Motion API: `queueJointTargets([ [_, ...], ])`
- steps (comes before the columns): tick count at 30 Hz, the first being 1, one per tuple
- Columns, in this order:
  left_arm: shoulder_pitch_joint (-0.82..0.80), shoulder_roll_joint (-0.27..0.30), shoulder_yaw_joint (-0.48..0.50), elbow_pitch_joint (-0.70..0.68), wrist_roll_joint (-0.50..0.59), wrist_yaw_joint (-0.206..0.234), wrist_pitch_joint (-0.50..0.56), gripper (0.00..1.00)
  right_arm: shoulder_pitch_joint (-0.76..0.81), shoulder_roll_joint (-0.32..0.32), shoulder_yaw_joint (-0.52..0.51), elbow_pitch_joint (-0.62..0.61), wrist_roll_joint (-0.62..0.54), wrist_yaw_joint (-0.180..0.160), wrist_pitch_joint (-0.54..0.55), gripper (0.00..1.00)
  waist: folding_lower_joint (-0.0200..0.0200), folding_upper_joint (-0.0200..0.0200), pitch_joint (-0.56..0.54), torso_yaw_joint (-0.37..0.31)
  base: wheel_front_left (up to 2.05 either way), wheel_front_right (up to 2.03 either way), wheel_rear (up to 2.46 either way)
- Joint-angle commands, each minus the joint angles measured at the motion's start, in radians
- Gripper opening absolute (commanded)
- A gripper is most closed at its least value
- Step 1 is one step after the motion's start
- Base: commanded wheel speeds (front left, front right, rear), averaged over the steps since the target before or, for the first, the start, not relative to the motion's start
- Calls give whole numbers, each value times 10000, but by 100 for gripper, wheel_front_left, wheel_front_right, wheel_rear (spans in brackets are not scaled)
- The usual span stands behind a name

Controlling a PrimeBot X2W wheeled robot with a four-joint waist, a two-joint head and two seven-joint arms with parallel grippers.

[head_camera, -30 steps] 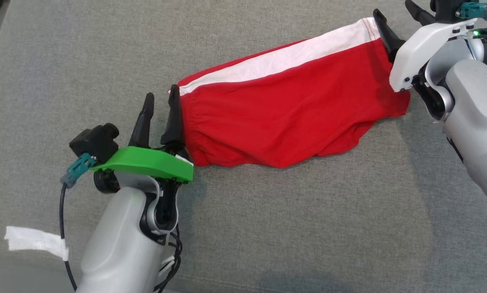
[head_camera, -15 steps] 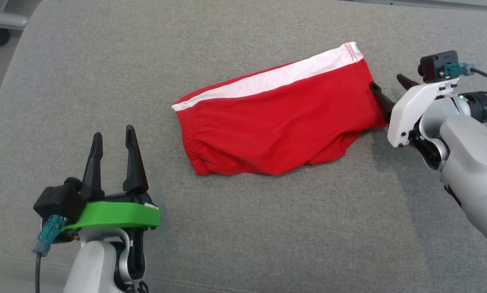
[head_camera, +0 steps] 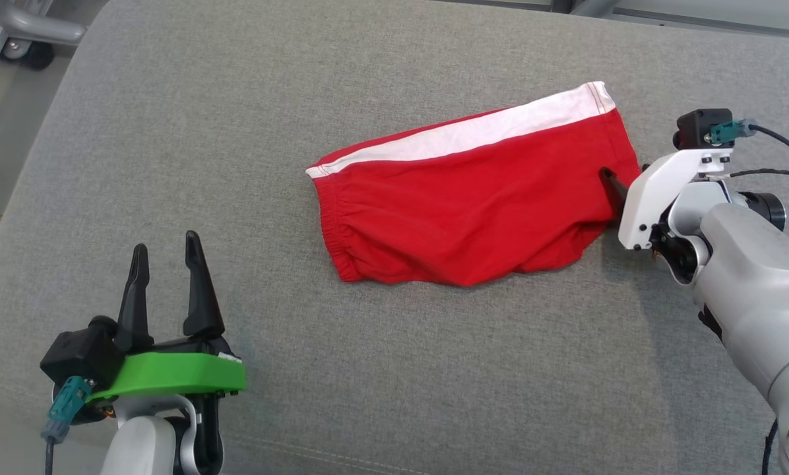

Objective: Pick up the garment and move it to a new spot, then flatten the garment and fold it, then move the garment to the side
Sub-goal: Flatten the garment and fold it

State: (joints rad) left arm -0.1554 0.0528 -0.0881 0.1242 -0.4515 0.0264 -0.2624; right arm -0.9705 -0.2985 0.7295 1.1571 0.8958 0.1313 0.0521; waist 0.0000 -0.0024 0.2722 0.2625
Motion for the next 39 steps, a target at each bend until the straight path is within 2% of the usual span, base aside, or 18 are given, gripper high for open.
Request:
queueJointTargets([
  [1,86,-8,64,-21,42,-60,-28,100,-80,108,38,214,-48,-14,108,52,0,24,6,48,0,0,0],
  [5,83,-17,102,30,63,-86,-29,100,-196,382,79,565,4,-12,424,1,0,24,-42,92,0,0,0],
  [11,157,-22,178,-47,-57,-33,-28,100,-268,468,-14,661,145,-17,236,0,0,24,-186,-78,0,0,0],
  [16,246,-19,201,-116,-59,-21,-28,100,66,432,-97,166,443,-15,-131,0,0,24,-396,-462,0,0,0],
  [22,356,-16,213,-142,-24,-50,-28,100,730,133,-161,-647,870,-17,-456,0,0,24,-674,-962,0,0,0],
  [28,520,-14,234,-165,47,-64,-29,100,2101,-429,-446,-1858,1586,-15,-1188,0,0,24,-980,-1651,0,0,0],
  [39,626,-14,61,-144,189,-99,-29,100,3169,-859,-1091,-2342,1961,-15,-1987,0,0,24,-1104,-2054,0,0,0],
])
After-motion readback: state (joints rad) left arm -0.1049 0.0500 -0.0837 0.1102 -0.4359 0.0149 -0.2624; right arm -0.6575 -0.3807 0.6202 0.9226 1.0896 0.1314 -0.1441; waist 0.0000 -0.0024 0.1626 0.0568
